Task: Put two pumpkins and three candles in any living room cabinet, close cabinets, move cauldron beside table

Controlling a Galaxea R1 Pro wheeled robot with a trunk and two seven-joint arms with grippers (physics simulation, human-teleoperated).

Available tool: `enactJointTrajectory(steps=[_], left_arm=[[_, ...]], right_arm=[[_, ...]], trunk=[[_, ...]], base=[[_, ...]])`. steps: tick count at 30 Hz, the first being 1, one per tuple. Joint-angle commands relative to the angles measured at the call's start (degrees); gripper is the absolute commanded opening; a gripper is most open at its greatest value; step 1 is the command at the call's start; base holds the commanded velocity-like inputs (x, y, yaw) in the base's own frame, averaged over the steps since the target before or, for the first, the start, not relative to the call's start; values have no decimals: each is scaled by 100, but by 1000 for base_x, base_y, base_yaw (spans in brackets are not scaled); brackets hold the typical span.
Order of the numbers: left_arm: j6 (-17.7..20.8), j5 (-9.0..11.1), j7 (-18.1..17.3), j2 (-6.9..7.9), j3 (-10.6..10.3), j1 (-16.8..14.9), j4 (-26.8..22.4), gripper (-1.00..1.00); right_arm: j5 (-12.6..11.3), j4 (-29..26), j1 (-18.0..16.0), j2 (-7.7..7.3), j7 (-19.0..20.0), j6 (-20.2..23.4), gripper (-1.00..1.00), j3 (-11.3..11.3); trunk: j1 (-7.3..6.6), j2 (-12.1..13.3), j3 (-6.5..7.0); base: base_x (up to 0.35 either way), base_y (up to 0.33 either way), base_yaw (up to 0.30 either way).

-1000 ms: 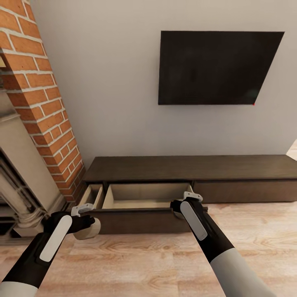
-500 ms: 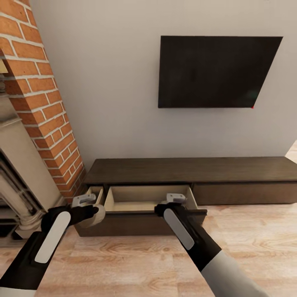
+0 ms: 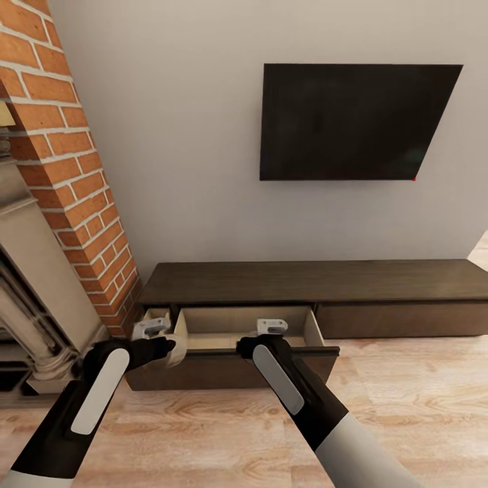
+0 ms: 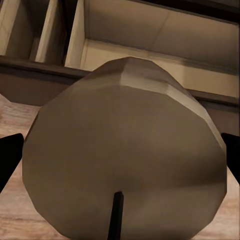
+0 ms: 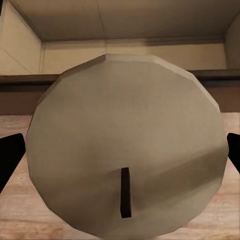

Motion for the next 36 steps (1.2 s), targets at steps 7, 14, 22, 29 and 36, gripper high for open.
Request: enactJointTrajectory(steps=[7, 14, 22, 29, 36], left_arm=[[9, 56, 50, -4, -72, -5, 3, -100], [9, 57, 47, 6, -49, -5, -4, -100], [9, 58, 46, 6, -44, -5, -4, -100], [9, 63, 45, 10, -44, -5, -4, -100], [9, 65, 44, 14, -35, -5, -4, -100]], right_arm=[[-55, 0, -6, 4, -17, -7, -100, 5], [-46, 3, -6, -2, 32, -162, -100, 10], [-46, 5, -6, -1, 34, -177, -100, 10], [-46, 5, -6, -2, 36, -177, -100, 10], [-46, 5, -6, 3, 41, -177, -100, 10]], trunk=[[0, -3, -6], [0, -3, -6], [0, -3, -6], [0, -3, -6], [0, -3, -6]], base=[[0, 0, 0], [6, 4, 0], [216, 97, 0], [324, 36, -66], [299, -24, -35]])
